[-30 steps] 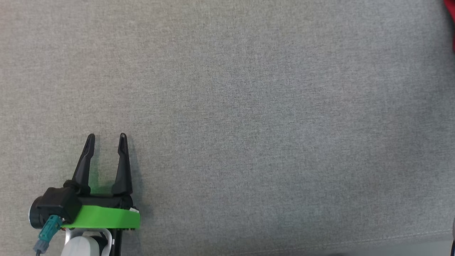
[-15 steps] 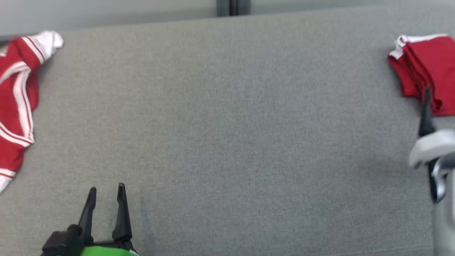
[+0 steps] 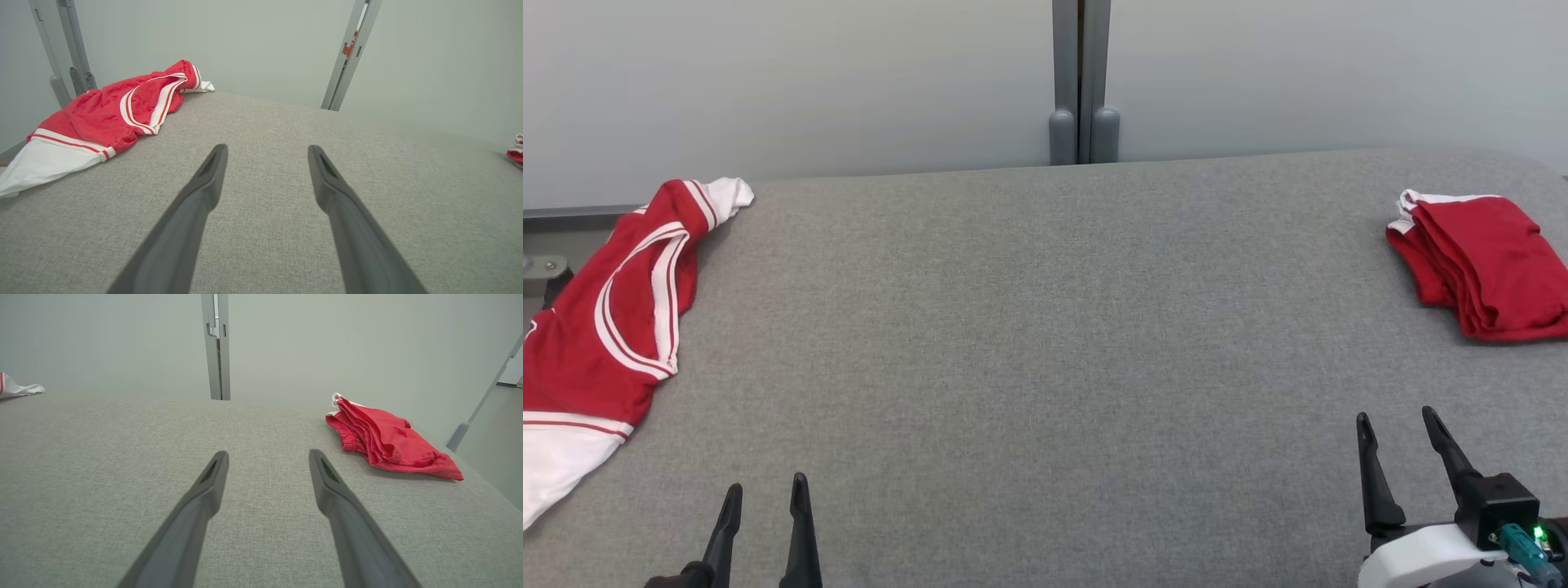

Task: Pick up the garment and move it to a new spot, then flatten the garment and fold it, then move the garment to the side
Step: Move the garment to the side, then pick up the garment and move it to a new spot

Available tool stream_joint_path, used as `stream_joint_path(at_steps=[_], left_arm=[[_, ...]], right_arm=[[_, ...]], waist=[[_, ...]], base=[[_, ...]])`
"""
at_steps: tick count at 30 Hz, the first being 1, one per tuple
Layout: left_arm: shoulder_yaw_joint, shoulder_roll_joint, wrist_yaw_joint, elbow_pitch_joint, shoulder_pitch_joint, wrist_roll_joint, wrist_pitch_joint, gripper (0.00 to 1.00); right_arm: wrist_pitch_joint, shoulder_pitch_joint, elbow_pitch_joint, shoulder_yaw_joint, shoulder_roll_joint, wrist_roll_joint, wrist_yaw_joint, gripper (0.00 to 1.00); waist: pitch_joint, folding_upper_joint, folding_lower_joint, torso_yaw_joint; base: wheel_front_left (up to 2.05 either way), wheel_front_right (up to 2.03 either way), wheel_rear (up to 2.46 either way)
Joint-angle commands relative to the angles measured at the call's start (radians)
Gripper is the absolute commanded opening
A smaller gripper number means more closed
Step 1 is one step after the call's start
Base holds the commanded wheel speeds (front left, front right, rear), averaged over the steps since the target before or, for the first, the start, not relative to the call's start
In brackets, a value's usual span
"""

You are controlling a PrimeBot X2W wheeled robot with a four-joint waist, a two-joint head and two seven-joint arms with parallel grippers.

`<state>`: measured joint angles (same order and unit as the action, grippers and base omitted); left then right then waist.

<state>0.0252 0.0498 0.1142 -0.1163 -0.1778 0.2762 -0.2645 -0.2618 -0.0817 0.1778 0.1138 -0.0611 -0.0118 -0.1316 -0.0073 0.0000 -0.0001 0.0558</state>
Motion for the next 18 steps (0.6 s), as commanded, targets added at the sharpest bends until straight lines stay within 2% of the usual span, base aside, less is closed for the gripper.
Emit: stream_joint_path(at_steps=[1, 18], left_arm=[[0.001, 0.002, 0.0, -0.005, -0.013, -0.012, 0.001, 1.0], [-0.025, 0.002, 0.004, -0.025, 0.0, 0.002, 0.001, 1.0]], right_arm=[[-0.004, -0.02, -0.012, -0.003, 0.0, 0.007, 0.002, 1.0], [-0.004, -0.034, 0.0, -0.047, 0.01, 0.03, 0.002, 1.0]], waist=[[-0.014, 0.0, 0.0001, 0.006], [-0.012, 0.0, 0.0001, 0.027]], base=[[0.0, 0.0, 0.0], [0.0, 0.0, 0.0]])
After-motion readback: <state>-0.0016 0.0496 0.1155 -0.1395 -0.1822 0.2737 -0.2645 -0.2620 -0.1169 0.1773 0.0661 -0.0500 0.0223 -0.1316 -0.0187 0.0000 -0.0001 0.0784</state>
